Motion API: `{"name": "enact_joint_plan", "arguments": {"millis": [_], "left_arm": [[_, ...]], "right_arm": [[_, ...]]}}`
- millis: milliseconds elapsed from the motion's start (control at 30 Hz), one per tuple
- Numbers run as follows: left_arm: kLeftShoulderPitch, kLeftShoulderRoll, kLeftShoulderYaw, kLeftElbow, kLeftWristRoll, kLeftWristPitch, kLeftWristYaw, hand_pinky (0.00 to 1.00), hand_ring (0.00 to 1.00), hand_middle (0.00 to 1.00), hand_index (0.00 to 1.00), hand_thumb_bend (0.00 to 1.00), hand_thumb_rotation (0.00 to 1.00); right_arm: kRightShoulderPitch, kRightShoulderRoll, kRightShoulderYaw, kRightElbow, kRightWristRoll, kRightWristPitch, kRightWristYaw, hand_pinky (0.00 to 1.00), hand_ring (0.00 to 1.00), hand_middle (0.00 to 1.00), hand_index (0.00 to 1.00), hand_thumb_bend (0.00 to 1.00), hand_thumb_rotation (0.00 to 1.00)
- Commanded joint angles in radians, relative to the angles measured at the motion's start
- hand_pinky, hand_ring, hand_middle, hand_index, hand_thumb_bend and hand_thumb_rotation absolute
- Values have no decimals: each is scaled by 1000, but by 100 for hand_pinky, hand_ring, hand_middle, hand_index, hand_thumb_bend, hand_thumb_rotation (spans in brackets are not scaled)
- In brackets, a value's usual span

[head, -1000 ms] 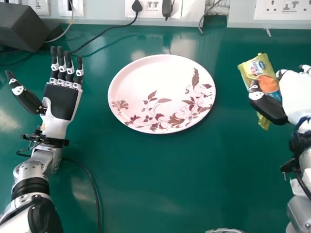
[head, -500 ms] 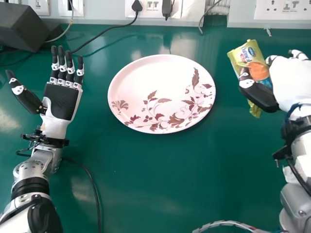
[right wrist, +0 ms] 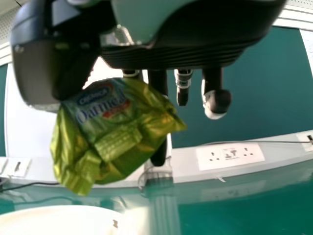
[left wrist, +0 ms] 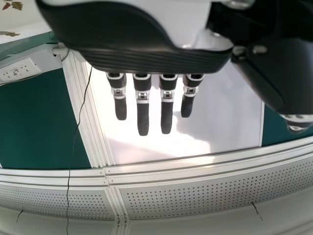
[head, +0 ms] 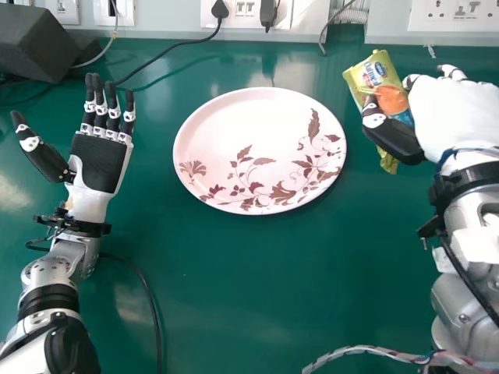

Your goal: Pick up biscuit and place it in the plate

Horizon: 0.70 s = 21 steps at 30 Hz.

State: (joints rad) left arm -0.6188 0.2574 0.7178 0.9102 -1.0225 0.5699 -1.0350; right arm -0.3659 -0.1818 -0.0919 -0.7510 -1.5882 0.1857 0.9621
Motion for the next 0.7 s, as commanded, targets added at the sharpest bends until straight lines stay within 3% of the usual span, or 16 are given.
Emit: {"name": "enact_joint_plan", "arguments": {"millis": [0,233,533,667], "left_arm": [[77,-31,-11,51,38,-15,-8,92,80,83,96,98,62],[80,-32,-14,48,38,-13,-15,89,80,83,91,96,63],[84,-29,-14,50,37,-7,-20,89,84,89,94,96,66],[86,-32,-12,44,33,-3,-10,86,81,90,96,96,65]], "right_arm": [[-10,2,7,5,19,5,-38,0,0,11,49,50,6],[-7,-5,34,27,56,-1,-102,0,0,10,49,50,5],[-24,15,81,78,28,27,-152,0,0,11,49,50,5],[-16,10,94,114,55,24,-237,0,0,11,49,50,5]]}}
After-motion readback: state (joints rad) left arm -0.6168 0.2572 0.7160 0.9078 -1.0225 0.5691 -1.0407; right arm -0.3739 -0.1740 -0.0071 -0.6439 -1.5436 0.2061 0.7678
